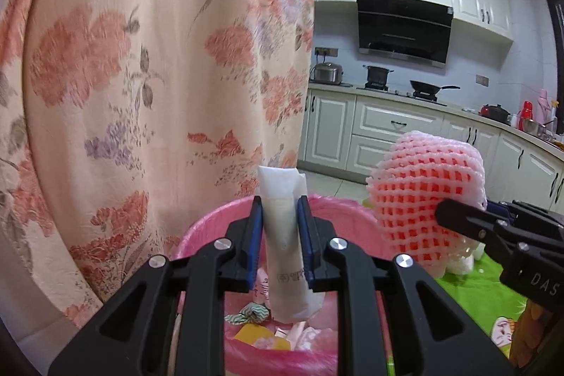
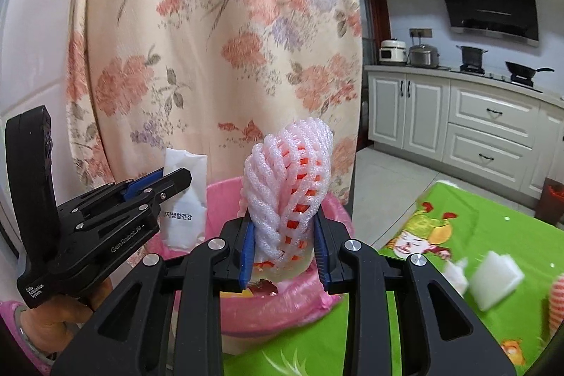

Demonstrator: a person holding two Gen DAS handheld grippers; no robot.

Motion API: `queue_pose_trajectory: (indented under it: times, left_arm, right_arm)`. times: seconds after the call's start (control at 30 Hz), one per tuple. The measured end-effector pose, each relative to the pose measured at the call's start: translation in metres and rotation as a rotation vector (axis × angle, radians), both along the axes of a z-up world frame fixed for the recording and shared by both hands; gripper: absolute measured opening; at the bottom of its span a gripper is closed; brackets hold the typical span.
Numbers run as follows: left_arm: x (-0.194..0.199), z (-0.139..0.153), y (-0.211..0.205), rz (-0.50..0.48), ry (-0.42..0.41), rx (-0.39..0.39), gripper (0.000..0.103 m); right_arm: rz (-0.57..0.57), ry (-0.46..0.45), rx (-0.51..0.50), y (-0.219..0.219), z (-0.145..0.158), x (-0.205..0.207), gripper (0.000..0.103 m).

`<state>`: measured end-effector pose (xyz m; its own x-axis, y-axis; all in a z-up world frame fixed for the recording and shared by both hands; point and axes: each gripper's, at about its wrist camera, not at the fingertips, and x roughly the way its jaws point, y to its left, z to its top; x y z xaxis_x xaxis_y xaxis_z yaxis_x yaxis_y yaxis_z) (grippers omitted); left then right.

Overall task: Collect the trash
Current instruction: 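Carry both items over the pink bin and open both tools, then return both tools to the table and grasp a white foam block with the right tool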

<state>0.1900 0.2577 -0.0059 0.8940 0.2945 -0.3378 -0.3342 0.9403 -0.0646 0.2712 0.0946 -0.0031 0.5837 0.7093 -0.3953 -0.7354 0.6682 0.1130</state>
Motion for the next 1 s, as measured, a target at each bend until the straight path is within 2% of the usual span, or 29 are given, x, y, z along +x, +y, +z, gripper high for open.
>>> queue_pose_trajectory:
  times: [0.07, 0.13, 0.17, 0.2, 0.23, 0.27, 0.37, 0.47, 0.67, 0.9, 1.0]
  left_arm:
    - [0.007, -0.007, 0.010, 0.005, 0.010, -0.012, 0.020]
    - [0.012, -0.013, 0.020, 0.002, 0.013, -0.030, 0.025]
    - [0.015, -0.016, 0.024, 0.003, 0.019, -0.034, 0.032]
    - [0.017, -0.018, 0.025, 0.008, 0.026, -0.033, 0.054]
    - [0.017, -0.021, 0.028, 0.011, 0.025, -0.036, 0.064]
    - [0.017, -0.023, 0.030, 0.018, 0.023, -0.038, 0.068]
    - [0.014, -0.026, 0.029, 0.044, 0.038, -0.017, 0.069]
    - [0.004, -0.026, 0.020, 0.062, 0.024, -0.010, 0.075]
    - [-0.022, -0.017, -0.021, 0.057, -0.028, 0.026, 0.098]
    - [-0.035, -0.012, -0.084, 0.002, -0.025, 0.073, 0.098]
    - [-0.037, -0.013, -0.105, -0.030, -0.020, 0.042, 0.098]
  right_arm:
    - [0.009, 0.007, -0.015, 0.010, -0.006, 0.006, 0.029]
    - [0.021, 0.004, -0.039, 0.019, -0.014, 0.010, 0.034]
    - [0.023, 0.002, -0.049, 0.022, -0.017, 0.012, 0.039]
    - [0.022, 0.002, -0.068, 0.025, -0.022, 0.014, 0.054]
    - [0.022, 0.003, -0.079, 0.027, -0.024, 0.015, 0.061]
    - [0.024, 0.001, -0.083, 0.027, -0.027, 0.015, 0.061]
    - [0.017, -0.013, -0.077, 0.016, -0.028, 0.010, 0.061]
    - [-0.001, -0.021, -0.049, -0.002, -0.025, 0.002, 0.062]
    - [-0.048, -0.050, -0.031, -0.044, -0.020, -0.022, 0.062]
    - [-0.137, -0.027, -0.021, -0.101, -0.027, -0.041, 0.065]
    - [-0.183, -0.018, -0.014, -0.127, -0.031, -0.048, 0.067]
